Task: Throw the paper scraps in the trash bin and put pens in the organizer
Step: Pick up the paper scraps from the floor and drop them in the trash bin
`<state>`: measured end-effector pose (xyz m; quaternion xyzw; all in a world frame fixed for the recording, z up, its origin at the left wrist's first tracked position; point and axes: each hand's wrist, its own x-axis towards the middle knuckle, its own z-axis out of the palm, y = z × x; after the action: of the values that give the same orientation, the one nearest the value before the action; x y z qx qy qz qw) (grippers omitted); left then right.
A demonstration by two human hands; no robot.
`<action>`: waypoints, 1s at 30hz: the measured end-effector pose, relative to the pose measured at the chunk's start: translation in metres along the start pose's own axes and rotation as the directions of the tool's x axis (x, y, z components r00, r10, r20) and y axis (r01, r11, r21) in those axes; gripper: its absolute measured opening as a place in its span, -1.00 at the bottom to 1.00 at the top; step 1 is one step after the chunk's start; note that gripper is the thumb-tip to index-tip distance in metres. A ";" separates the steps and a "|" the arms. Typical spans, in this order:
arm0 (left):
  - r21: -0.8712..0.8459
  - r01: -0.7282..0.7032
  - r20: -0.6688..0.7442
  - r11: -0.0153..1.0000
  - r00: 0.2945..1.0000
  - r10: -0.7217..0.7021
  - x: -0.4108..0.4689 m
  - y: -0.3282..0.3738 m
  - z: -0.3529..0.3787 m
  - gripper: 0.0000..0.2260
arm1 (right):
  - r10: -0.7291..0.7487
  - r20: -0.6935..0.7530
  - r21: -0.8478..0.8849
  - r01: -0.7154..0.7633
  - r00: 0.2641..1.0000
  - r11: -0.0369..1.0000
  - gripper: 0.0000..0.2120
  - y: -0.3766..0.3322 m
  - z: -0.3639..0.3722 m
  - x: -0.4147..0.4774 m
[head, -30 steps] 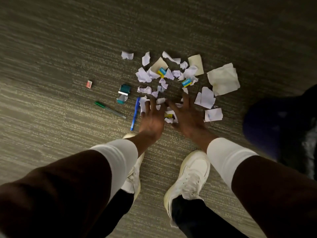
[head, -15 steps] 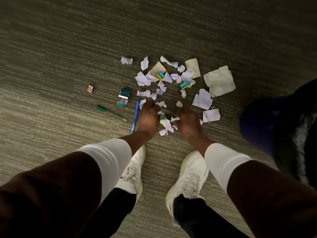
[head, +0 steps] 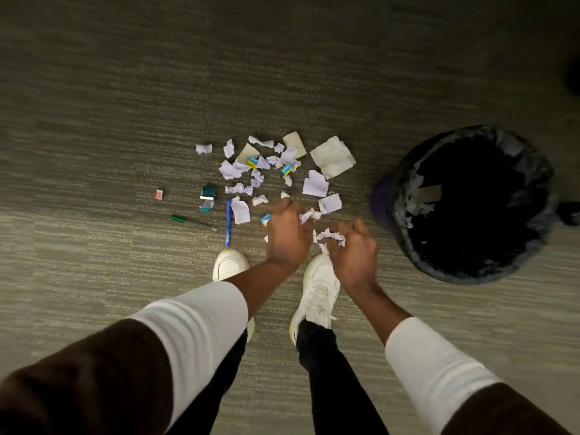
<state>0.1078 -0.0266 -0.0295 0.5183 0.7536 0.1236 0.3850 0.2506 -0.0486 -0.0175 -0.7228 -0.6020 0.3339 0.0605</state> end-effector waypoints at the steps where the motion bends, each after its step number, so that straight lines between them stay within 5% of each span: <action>1: -0.018 -0.019 -0.001 1.000 1.000 0.019 -0.005 0.016 0.000 -0.85 | 0.026 -0.036 0.021 -0.025 0.999 0.999 -0.73 0.002 -0.014 -0.006; 9: -0.149 -0.121 0.033 0.981 0.991 0.127 -0.037 0.136 0.028 -0.89 | 0.358 -0.322 0.199 -0.307 0.877 0.931 -0.81 0.045 -0.106 -0.015; 13: -0.167 -0.137 0.065 0.976 0.987 0.149 -0.041 0.178 0.048 -0.87 | 0.573 -0.279 0.370 -0.464 0.771 0.805 -0.77 0.078 -0.131 0.001; 19: -0.086 -0.109 0.170 0.990 0.978 0.122 -0.035 0.209 0.078 -0.89 | 0.659 -0.191 0.404 -0.553 0.728 0.728 -0.67 0.119 -0.143 0.025; 24: -0.053 -0.130 0.234 0.990 0.962 0.139 -0.034 0.209 0.086 -0.72 | 0.722 -0.114 0.449 -0.613 0.682 0.650 -0.70 0.130 -0.141 0.029; 27: 0.001 -0.211 0.222 0.978 0.953 0.205 -0.035 0.197 0.083 -0.73 | 0.679 -0.182 0.370 -0.590 0.711 0.717 -0.64 0.125 -0.140 0.020; 30: 0.006 -0.183 0.160 0.983 0.971 0.180 -0.034 0.182 0.070 -0.76 | 0.482 -0.275 0.284 -0.409 0.832 0.867 -0.74 0.108 -0.136 0.008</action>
<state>0.2876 0.0072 0.0453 0.5972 0.6712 0.1085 0.4255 0.4161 -0.0275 0.0313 -0.8790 -0.3571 0.2725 0.1598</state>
